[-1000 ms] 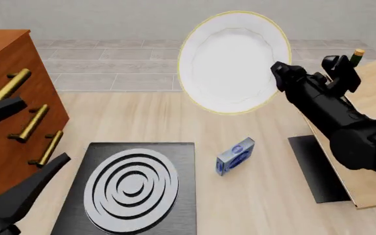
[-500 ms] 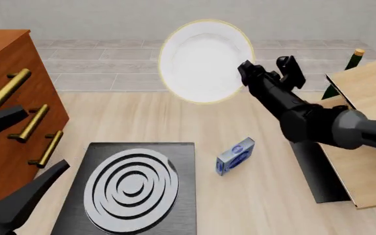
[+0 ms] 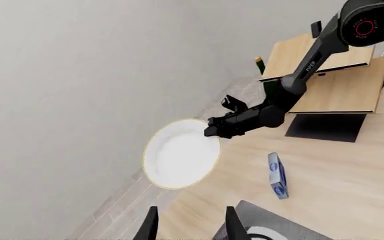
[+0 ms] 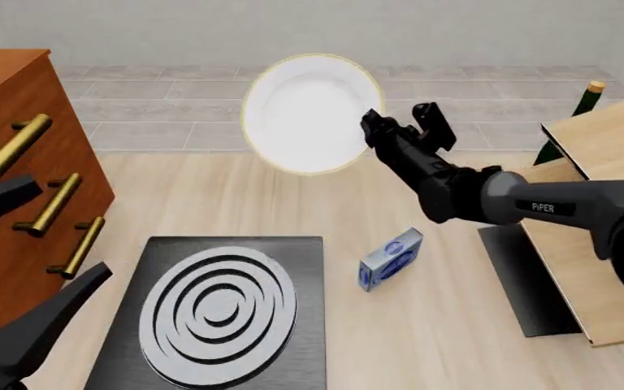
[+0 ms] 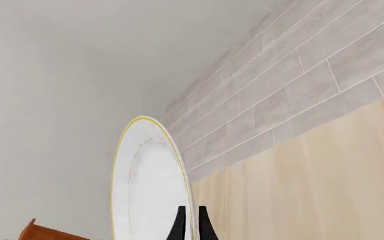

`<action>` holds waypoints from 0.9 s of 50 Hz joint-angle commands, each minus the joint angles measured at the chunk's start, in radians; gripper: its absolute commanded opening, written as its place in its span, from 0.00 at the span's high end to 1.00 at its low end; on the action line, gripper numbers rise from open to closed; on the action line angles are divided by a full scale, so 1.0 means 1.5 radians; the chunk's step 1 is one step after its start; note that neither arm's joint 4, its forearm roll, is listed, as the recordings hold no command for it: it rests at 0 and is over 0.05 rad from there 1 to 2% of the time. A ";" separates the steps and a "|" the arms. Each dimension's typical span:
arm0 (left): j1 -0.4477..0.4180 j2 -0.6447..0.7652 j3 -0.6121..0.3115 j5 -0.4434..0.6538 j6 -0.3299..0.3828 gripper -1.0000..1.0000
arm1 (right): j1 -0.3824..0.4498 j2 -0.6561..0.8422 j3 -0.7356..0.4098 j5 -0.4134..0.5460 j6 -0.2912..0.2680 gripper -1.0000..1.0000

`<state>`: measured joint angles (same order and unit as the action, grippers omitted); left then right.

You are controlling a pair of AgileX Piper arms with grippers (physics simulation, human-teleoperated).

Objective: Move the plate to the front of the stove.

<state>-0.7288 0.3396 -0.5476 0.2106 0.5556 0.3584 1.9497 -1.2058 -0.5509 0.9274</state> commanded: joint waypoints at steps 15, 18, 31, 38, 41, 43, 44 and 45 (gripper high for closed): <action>0.017 -0.013 0.015 0.006 -0.003 0.00 | 0.016 0.104 -0.053 -0.027 0.032 1.00; 0.018 -0.016 0.018 0.007 -0.002 0.00 | 0.017 0.112 -0.053 -0.032 0.034 1.00; 0.023 -0.021 0.025 0.009 0.003 0.00 | 0.026 0.151 -0.059 -0.053 0.044 1.00; 0.023 -0.022 0.024 0.011 0.001 0.00 | 0.030 0.161 -0.060 -0.060 0.048 1.00; 0.024 -0.023 0.027 0.010 0.003 0.00 | 0.031 0.164 -0.061 -0.060 0.048 1.00; 0.026 -0.024 0.028 0.009 0.005 0.00 | 0.032 0.167 -0.063 -0.060 0.048 1.00; 0.026 -0.023 0.027 0.010 0.003 0.00 | 0.032 0.168 -0.064 -0.058 0.047 1.00; 0.027 -0.023 0.027 0.010 0.004 0.00 | 0.032 0.168 -0.064 -0.059 0.048 1.00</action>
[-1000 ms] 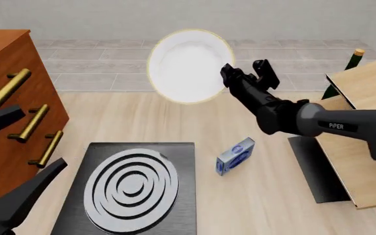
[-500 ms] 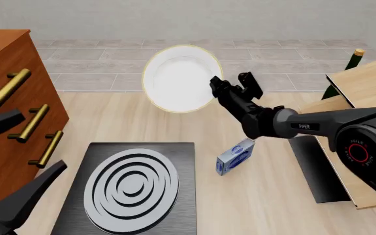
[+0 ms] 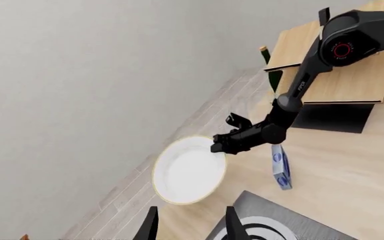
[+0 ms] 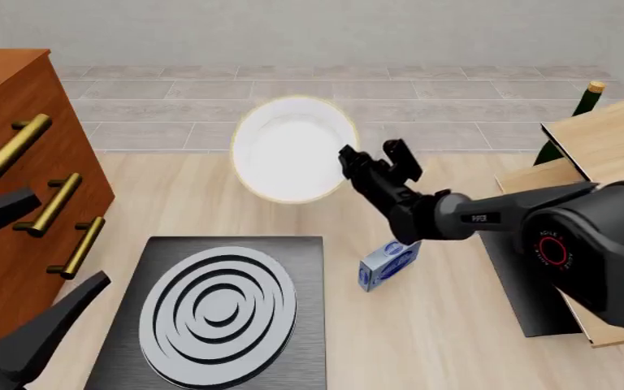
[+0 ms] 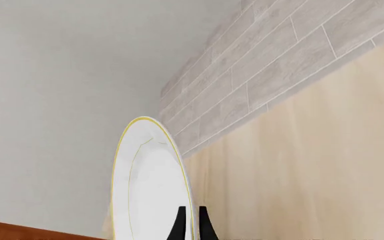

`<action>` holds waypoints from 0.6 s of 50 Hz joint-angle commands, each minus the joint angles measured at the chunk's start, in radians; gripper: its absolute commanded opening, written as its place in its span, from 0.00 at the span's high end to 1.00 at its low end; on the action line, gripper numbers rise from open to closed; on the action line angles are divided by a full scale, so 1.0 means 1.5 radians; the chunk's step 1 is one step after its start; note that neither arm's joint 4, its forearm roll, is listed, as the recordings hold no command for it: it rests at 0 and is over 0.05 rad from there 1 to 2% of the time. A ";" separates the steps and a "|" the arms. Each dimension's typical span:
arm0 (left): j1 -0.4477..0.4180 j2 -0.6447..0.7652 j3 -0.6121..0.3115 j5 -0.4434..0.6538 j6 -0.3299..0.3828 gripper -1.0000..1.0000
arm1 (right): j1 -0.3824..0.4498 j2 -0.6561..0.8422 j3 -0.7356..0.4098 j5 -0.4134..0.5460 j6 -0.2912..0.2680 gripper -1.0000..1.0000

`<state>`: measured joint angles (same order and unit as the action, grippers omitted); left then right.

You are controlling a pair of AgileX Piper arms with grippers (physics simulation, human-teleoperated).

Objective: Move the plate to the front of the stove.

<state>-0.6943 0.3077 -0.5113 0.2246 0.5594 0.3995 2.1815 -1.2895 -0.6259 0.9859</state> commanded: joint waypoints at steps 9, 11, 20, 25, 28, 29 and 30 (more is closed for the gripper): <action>0.009 -0.007 0.005 0.002 0.000 0.00 | 0.009 0.030 -0.012 -0.013 0.008 1.00; 0.010 -0.007 0.005 0.004 0.000 0.00 | 0.010 0.033 -0.013 -0.013 0.008 1.00; 0.011 -0.009 0.005 0.004 -0.001 0.00 | 0.014 0.040 -0.013 -0.013 0.006 1.00; 0.012 -0.010 0.003 0.006 0.001 0.00 | 0.017 0.042 -0.014 -0.009 0.003 1.00; 0.012 -0.010 0.003 0.006 0.000 0.00 | 0.018 0.047 -0.016 -0.009 0.002 1.00; 0.012 -0.010 0.004 0.006 0.001 0.00 | 0.018 0.047 -0.015 -0.009 0.002 1.00; 0.012 -0.010 0.003 0.006 -0.001 0.00 | 0.018 0.050 -0.016 -0.010 0.002 1.00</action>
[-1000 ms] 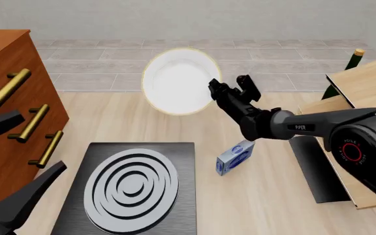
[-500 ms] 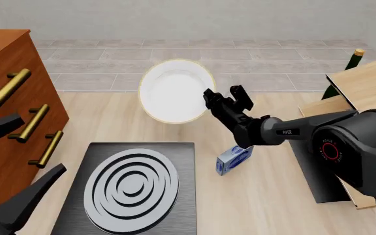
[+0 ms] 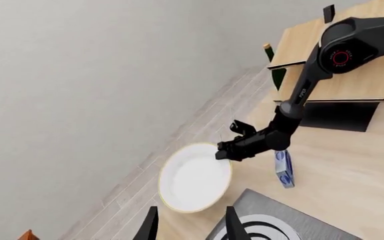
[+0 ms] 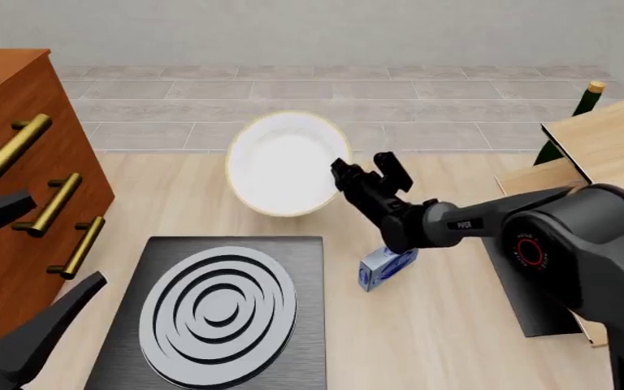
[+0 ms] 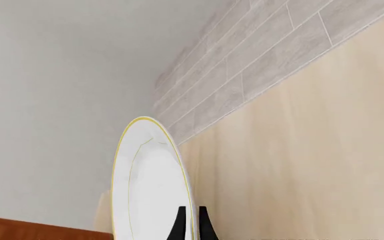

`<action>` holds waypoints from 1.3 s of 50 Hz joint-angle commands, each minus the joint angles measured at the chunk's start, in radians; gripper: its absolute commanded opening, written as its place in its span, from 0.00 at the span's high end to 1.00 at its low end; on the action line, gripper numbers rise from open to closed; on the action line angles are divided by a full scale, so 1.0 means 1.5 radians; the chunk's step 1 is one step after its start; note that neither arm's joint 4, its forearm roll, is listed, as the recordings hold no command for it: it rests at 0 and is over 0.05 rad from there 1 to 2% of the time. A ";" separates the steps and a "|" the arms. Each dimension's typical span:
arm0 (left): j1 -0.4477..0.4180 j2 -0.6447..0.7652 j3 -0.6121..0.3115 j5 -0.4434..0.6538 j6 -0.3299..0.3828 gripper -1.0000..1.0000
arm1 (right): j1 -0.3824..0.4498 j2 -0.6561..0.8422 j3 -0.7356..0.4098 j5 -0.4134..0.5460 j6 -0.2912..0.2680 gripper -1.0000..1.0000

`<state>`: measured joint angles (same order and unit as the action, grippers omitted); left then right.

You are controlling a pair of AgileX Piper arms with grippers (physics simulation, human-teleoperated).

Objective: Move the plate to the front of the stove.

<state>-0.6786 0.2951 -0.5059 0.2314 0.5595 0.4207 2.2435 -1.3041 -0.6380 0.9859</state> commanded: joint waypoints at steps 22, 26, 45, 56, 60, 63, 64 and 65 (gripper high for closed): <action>0.005 -0.006 0.004 0.003 -0.004 0.00 | 0.006 0.037 -0.016 -0.005 0.003 1.00; 0.005 -0.006 0.005 0.003 -0.005 0.00 | 0.005 0.042 -0.018 -0.006 0.004 1.00; 0.008 -0.005 0.009 0.001 -0.008 0.00 | -0.004 0.078 -0.047 0.000 0.013 1.00; 0.010 -0.002 0.015 -0.004 -0.011 0.00 | -0.005 0.089 -0.059 0.009 0.012 1.00; 0.012 -0.003 0.014 -0.004 -0.012 0.00 | -0.006 0.095 -0.064 0.012 0.011 1.00; 0.013 -0.004 0.016 -0.005 -0.012 0.00 | -0.007 0.100 -0.066 0.013 0.010 1.00; 0.012 -0.004 0.016 -0.005 -0.013 0.00 | -0.006 0.101 -0.067 0.013 0.010 1.00; 0.013 -0.004 0.018 -0.006 -0.012 0.00 | -0.006 0.103 -0.069 0.013 0.011 1.00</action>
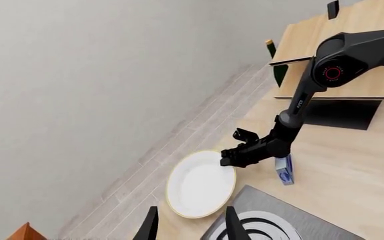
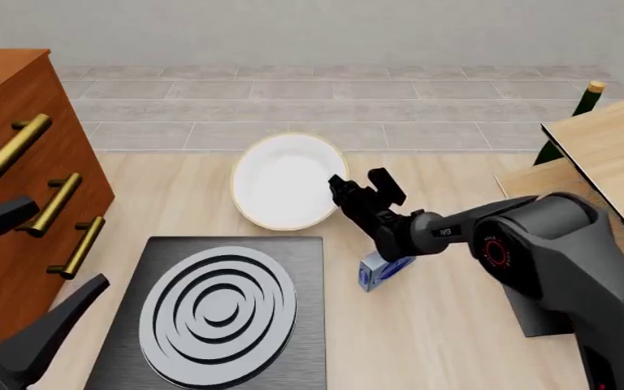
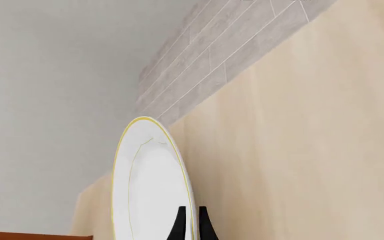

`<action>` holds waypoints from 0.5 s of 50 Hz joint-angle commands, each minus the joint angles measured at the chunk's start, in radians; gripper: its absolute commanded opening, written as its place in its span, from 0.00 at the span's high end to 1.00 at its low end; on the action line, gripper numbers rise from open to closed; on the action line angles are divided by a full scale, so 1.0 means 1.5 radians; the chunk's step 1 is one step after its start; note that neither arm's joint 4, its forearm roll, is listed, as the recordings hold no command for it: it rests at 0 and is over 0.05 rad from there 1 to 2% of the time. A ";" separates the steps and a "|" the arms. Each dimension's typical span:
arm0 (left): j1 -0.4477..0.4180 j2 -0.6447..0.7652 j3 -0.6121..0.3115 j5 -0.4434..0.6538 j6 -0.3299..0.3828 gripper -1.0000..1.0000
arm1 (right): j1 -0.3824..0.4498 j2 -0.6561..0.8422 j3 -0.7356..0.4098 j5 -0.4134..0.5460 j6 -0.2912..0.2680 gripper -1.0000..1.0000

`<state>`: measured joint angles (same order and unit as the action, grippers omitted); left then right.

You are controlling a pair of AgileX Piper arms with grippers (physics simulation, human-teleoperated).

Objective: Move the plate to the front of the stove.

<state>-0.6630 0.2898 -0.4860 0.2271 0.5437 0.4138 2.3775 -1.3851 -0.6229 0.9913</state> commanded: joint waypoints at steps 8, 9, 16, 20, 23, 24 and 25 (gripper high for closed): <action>0.004 0.000 0.008 -0.006 -0.003 0.00 | 0.001 0.015 -0.018 0.003 0.008 1.00; 0.003 -0.001 0.008 -0.007 -0.002 0.00 | 0.001 0.015 -0.017 0.003 0.008 1.00; 0.004 -0.001 0.009 -0.007 -0.002 0.00 | 0.000 0.017 -0.018 0.006 0.007 1.00; 0.004 -0.002 0.009 -0.007 -0.003 0.00 | -0.001 0.019 -0.018 0.005 0.006 1.00; 0.004 -0.002 0.010 -0.008 -0.002 0.00 | -0.001 0.020 -0.019 0.004 0.007 1.00; 0.003 -0.001 0.011 -0.008 -0.002 0.00 | -0.001 0.020 -0.019 0.004 0.007 1.00; 0.004 -0.001 0.011 -0.009 -0.002 0.00 | 0.000 0.020 -0.019 0.004 0.007 1.00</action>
<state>-0.6578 0.2880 -0.4732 0.2170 0.5409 0.4149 2.3901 -1.4073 -0.6167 0.9635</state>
